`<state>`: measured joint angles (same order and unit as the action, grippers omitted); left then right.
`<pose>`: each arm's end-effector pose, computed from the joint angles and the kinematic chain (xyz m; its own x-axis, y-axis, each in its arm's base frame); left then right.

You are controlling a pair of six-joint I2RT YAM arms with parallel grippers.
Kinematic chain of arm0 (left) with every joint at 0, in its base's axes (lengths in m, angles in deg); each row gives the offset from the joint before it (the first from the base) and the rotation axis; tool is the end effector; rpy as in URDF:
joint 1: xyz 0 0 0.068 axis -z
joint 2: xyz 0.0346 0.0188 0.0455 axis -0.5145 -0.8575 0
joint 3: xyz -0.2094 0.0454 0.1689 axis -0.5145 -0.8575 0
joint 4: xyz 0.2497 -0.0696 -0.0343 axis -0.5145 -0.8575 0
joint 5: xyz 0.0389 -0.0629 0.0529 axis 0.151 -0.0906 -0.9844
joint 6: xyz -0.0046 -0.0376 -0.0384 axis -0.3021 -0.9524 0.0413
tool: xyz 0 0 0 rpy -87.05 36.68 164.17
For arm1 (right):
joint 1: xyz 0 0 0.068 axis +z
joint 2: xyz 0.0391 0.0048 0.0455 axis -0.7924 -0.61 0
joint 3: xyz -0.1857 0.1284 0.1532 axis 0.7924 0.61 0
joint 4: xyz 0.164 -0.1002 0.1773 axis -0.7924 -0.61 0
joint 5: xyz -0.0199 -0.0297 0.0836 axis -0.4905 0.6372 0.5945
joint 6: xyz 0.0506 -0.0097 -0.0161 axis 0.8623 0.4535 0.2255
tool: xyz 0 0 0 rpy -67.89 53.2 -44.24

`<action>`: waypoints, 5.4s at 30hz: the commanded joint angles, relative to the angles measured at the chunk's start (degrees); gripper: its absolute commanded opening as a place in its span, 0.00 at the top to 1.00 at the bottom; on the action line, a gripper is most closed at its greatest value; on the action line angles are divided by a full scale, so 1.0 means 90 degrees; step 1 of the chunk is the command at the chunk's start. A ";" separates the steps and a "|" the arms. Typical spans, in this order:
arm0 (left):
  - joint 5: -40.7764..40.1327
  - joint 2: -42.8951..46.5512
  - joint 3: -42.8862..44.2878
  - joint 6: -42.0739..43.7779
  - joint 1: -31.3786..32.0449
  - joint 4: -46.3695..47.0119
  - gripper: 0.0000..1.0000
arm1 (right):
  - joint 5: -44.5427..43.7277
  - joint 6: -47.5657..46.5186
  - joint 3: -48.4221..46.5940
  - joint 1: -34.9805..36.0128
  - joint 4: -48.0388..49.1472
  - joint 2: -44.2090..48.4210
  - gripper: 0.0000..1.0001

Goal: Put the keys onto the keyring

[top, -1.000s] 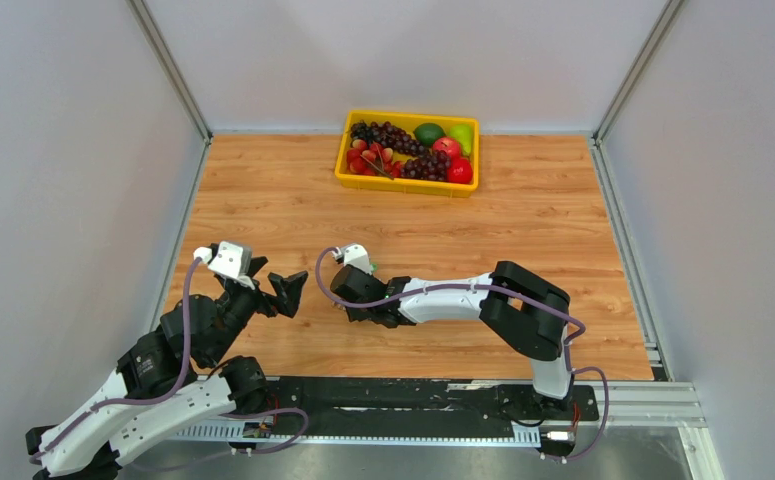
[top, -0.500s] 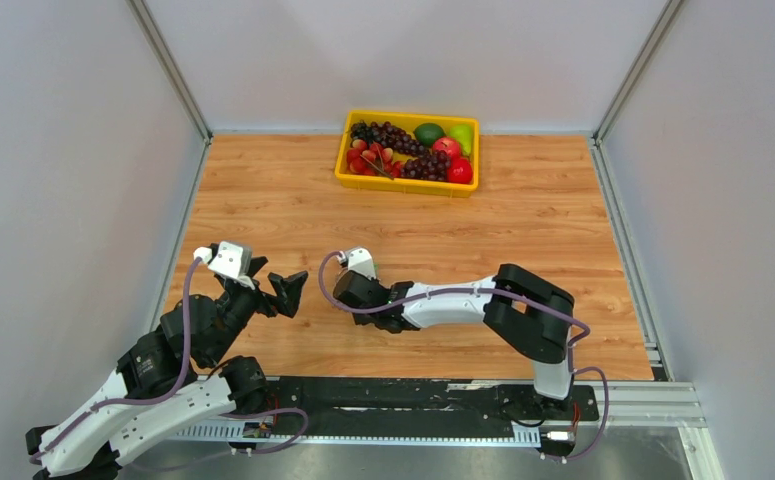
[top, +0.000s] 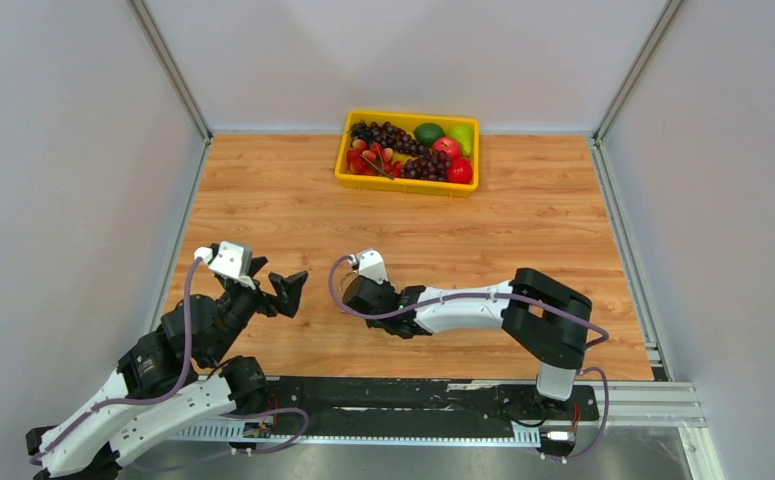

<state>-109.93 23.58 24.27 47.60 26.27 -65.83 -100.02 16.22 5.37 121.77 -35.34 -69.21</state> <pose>0.0503 -0.0418 0.3352 -0.1797 -0.1338 -0.9746 0.3706 0.9085 -0.1930 0.1431 0.3353 0.1548 -0.6633 -0.3428 -0.6652 -0.4609 0.8874 0.0023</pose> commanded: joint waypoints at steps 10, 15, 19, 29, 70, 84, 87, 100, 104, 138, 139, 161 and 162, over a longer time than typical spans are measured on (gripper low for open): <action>0.1085 -0.0115 -0.0075 0.0409 -0.0030 0.0381 0.00 | 0.0556 -0.0944 0.0530 0.0106 0.0297 0.2041 1.00; 0.1946 -0.0259 -0.0082 0.0526 -0.0022 0.0649 0.00 | 0.0909 -0.1119 0.0458 0.0106 -0.0273 0.2883 1.00; 0.2834 -0.0509 -0.0052 0.0520 -0.0025 0.0960 0.00 | 0.1084 -0.1182 0.0160 0.0105 -0.0962 0.3385 1.00; 0.3547 -0.0646 -0.0504 -0.0048 -0.0024 0.2033 0.00 | 0.1421 -0.1083 -0.0649 0.0099 -0.2616 0.4157 1.00; 0.4800 -0.1679 -0.1442 0.0536 0.0163 0.4301 0.00 | 0.2815 -0.0229 -0.2793 -0.0192 -0.4434 0.3922 1.00; 0.4452 -0.1564 -0.1455 0.0547 0.0213 0.3912 0.18 | 0.2928 -0.0192 -0.3111 -0.0187 -0.4650 0.3868 1.00; 0.4456 -0.1508 -0.1480 0.0546 0.0222 0.3891 0.25 | 0.2715 -0.0182 -0.3176 -0.0190 -0.4693 0.3877 1.00; 0.4482 -0.1498 -0.1182 0.0490 0.0242 0.3652 0.75 | 0.2579 -0.0225 -0.3148 -0.0187 -0.4741 0.3830 1.00; 0.4430 -0.1601 -0.0780 0.0492 0.0245 0.3255 0.77 | 0.2516 -0.0245 -0.3043 -0.0187 -0.4738 0.3812 1.00; 0.4201 -0.1477 -0.0438 0.0507 0.0252 0.2581 0.23 | 0.2362 -0.0334 -0.3118 -0.0187 -0.4631 0.3658 1.00; 0.4245 -0.1491 -0.0523 0.0497 0.0252 0.2643 0.23 | 0.2362 -0.0329 -0.3133 -0.0192 -0.4633 0.3667 1.00; 0.4663 -0.1822 -0.1046 0.0631 0.0263 0.3611 0.80 | 0.2579 -0.0332 -0.3346 -0.0187 -0.4643 0.3661 1.00; 0.4656 -0.1870 -0.0933 0.0657 0.0262 0.3528 0.83 | 0.2555 -0.0328 -0.3326 -0.0186 -0.4650 0.3671 1.00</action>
<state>-69.18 7.91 13.45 52.05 28.32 -35.98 -77.53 13.66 -22.23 120.20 -79.34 -36.67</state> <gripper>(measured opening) 0.235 0.009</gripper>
